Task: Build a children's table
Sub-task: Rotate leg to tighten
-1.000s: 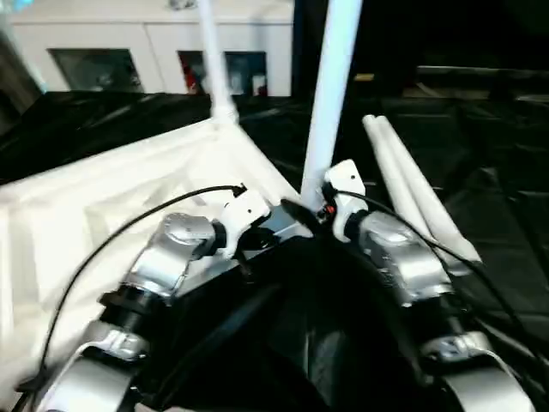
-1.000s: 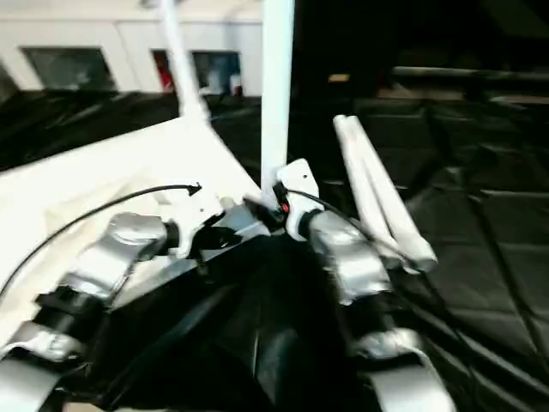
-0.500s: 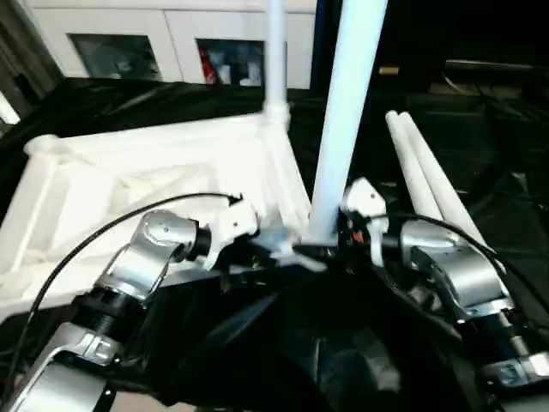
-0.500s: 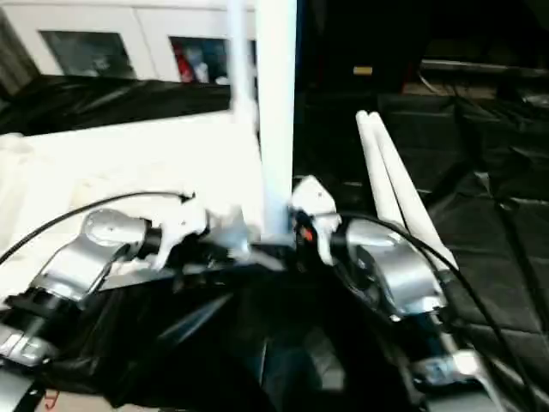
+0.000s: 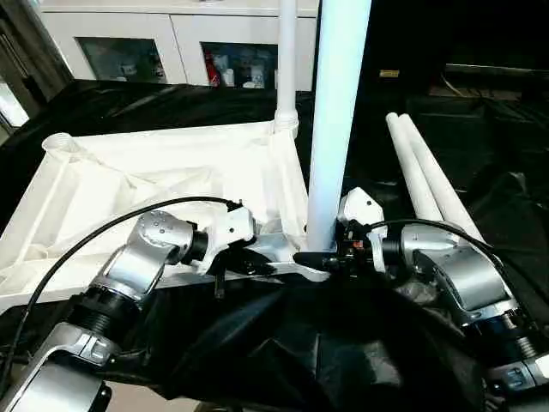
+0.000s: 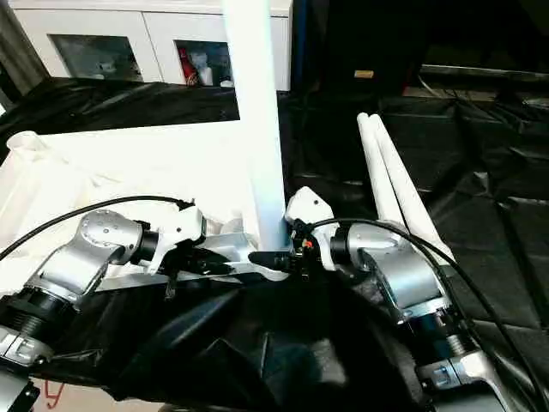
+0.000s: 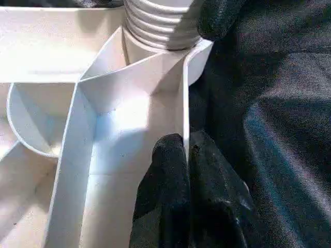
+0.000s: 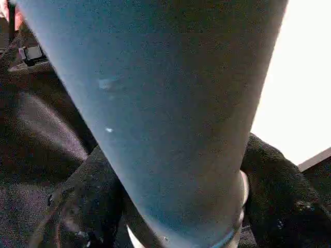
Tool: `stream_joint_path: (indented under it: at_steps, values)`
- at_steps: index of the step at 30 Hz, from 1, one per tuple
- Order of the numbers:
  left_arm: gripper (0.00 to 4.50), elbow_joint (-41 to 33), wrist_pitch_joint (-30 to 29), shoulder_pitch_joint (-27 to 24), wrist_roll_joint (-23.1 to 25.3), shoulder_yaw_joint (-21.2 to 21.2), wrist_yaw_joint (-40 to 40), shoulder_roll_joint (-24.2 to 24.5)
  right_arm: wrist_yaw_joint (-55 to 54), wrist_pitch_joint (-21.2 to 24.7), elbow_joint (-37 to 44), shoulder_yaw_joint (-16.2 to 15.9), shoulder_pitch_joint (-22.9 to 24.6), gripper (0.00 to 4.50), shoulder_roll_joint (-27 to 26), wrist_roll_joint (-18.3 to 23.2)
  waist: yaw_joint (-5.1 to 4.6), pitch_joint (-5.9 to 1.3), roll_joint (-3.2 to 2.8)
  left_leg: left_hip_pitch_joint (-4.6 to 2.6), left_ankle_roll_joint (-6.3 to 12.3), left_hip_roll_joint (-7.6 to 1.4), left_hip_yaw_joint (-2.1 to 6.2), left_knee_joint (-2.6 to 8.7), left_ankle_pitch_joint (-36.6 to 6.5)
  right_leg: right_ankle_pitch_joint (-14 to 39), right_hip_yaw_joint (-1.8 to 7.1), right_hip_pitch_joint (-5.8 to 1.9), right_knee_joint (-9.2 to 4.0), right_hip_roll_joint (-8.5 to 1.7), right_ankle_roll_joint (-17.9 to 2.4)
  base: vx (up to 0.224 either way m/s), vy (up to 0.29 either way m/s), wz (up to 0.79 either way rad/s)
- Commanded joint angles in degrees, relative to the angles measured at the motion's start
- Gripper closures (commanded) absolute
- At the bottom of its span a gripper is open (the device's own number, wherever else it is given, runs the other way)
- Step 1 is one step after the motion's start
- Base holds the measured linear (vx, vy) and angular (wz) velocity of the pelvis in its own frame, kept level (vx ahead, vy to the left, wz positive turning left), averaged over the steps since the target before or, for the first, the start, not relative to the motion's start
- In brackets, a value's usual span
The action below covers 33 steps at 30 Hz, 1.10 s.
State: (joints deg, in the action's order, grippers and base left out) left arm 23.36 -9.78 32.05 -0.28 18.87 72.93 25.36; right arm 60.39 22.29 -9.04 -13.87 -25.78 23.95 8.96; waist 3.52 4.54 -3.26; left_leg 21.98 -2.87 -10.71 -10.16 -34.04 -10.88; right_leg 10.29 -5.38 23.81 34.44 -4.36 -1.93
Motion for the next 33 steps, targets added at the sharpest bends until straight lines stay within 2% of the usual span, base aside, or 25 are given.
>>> stream_joint_path:
  at_steps: [1,3,4,5,7,9,10,11,13,16,20,21,24,27,28,32,33]
  values:
    - [4.5,-0.95,0.74,1.21,-0.66,0.29,0.54,-0.37,-0.25,1.0,0.35,-1.4,1.5,1.79,-0.07,-0.5,-0.02,-3.96,0.28,-0.78,5.44,-2.71,0.83,3.57,-5.95,4.42,3.44,-3.86,-3.32,-4.25,-13.82,0.0,0.0,0.0]
    - [4.5,-0.95,0.19,1.1,-0.89,-0.04,0.01,-0.65,-2.19,1.58,-0.31,-0.57,2.47,1.8,-1.36,0.06,-0.03,-3.96,0.19,-0.79,5.38,-2.73,0.86,3.58,-5.88,4.6,3.44,-3.81,-3.36,-4.31,-13.77,0.0,0.0,0.0]
    - [4.5,-1.1,-0.76,1.05,-1.44,-0.69,-1.01,-1.41,-6.26,2.26,-1.9,1.33,3.54,1.8,-3.73,0.63,-0.12,-3.82,0.31,-0.79,5.23,-2.72,0.86,3.68,-6.15,5.13,3.41,-3.77,-3.45,-4.27,-13.66,0.0,0.0,0.0]
    - [4.5,-1.1,-0.76,1.05,-1.44,-0.69,-1.01,-1.41,-6.26,2.26,-1.9,1.33,3.54,1.8,-3.73,0.63,-0.22,-3.8,0.25,-0.73,5.14,-2.72,0.85,3.69,-6.39,5.41,3.47,-3.77,-3.46,-4.33,-13.72,0.0,0.0,0.0]
    - [4.5,-0.96,-2.48,1.57,-2.17,-1.9,-3.49,-3.14,-13.07,2.32,-4.91,4.24,4.83,1.8,-7.43,0.73,-0.5,-3.63,0.16,-0.83,3.98,-2.69,0.88,3.9,-8.41,8.8,3.43,-3.62,-3.91,-4.41,-13.24,0.0,0.0,0.0]
    - [4.5,-0.18,-3.37,2.26,-1.93,-2.56,-6.01,-4.33,-17.57,1.82,-6.71,5.74,5.43,1.8,-9.8,0.41,-0.81,-3.63,0.23,-0.93,2.92,-2.57,0.99,4.04,-9.35,11.28,3.34,-3.72,-4.18,-4.38,-12.48,0.0,0.0,0.0]
    - [4.5,0.97,-4.0,3.03,-1.39,-3.12,-8.81,-5.47,-21.49,1.75,-8.42,6.87,5.73,1.8,-11.9,0.11,-1.02,-3.47,-0.14,-1.06,2.34,-2.52,0.93,4.09,-10.53,12.98,3.35,-3.46,-4.45,-4.39,-12.15,0.0,0.0,0.0]
    - [4.5,1.66,-4.19,3.44,-1.09,-3.36,-10.07,-5.96,-23.07,1.84,-9.22,7.25,5.74,1.8,-12.77,-0.02,-1.11,-3.33,-0.08,-1.18,1.92,-2.5,0.97,4.25,-11.63,14.49,3.29,-3.41,-4.71,-4.32,-11.78,0.0,0.0,0.0]
    - [4.5,3.86,-5.36,4.87,0.57,-3.67,-15.16,-7.94,-29.85,1.37,-13.01,8.71,5.01,1.8,-16.2,-0.93,-1.68,-2.8,-0.04,-1.57,0.28,-2.27,1.13,4.6,-16.53,22.14,3.15,-3.2,-5.53,-4.41,-9.81,0.0,0.0,0.0]
    - [4.5,6.06,-8.25,6.52,1.47,-4.6,-21.52,-11.27,-36.76,0.3,-18.03,9.94,2.85,1.81,-20.12,-1.88,-2.03,-2.85,-0.14,-2.05,-0.82,-2.12,1.36,4.64,-18.6,26.54,3.11,-3.12,-6.15,-4.51,-8.06,0.0,0.0,0.0]
    - [4.5,6.28,-10.88,7.36,2.31,-4.18,-26.83,-16.15,-45.22,-0.87,-25.18,13.02,-2.84,1.81,-26.29,-0.87,-2.15,-3.14,-0.28,-1.79,-0.77,-2.26,1.56,4.84,-17.9,24.92,3.03,-3.3,-6.1,-4.52,-7.82,0.0,0.0,0.0]
    - [4.5,6.22,-10.88,7.36,2.43,-3.93,-27.1,-16.54,-45.65,-0.97,-25.87,13.04,-3.52,1.81,-26.77,-0.92,-2.28,-3.2,-0.31,-1.61,-0.88,-2.29,1.64,4.91,-17.58,23.49,3.01,-3.45,-5.89,-4.5,-8.3,0.0,0.0,0.0]
    - [4.5,6.66,-10.19,7.54,2.59,-3.29,-26.85,-16.83,-45.97,-1.41,-27.04,13.11,-4.79,1.81,-27.72,-1.18,-2.28,-3.29,-0.23,-1.68,-0.3,-2.21,1.45,4.86,-17.54,21.59,3.12,-3.39,-5.88,-4.42,-8.68,0.0,0.0,0.0]
    - [4.5,6.64,-9.78,7.72,2.27,-3.22,-25.92,-16.41,-44.63,-2.02,-28.22,12.4,-5.7,1.81,-27.82,-1.81,-2.21,-3.47,-0.18,-1.43,0.49,-2.22,1.29,4.75,-15.65,17.95,3.27,-3.64,-5.42,-4.47,-9.99,0.0,0.0,0.0]
    - [4.5,6.62,-9.89,7.74,2.27,-3.23,-26.02,-16.4,-44.76,-2.17,-28.43,12.5,-5.81,1.25,-27.88,-1.77,-2.22,-3.47,-0.19,-1.34,0.63,-2.2,1.27,4.73,-15.39,17.72,3.26,-3.7,-5.42,-4.49,-10.13,0.0,0.0,0.0]
    - [4.5,6.29,-9.2,7.37,2.2,-3.13,-24.86,-15.6,-43.92,-3.52,-29.08,12.61,-6.62,1.02,-27.57,-2.23,-2.22,-3.45,-0.29,-1.46,0.82,-2.27,1.24,4.77,-15.42,18.5,3.24,-3.59,-5.52,-4.5,-10.28,0.0,0.0,0.0]
    - [4.5,5.94,-8.99,7.07,2.1,-3.08,-24.03,-15.22,-43.45,-4.18,-29.16,12.21,-7.05,1.02,-27.01,-2.91,-2.11,-3.63,-0.49,-1.54,0.67,-2.34,1.17,4.62,-15.22,17.56,3.33,-3.48,-5.49,-4.67,-10.64,0.0,0.0,0.0]
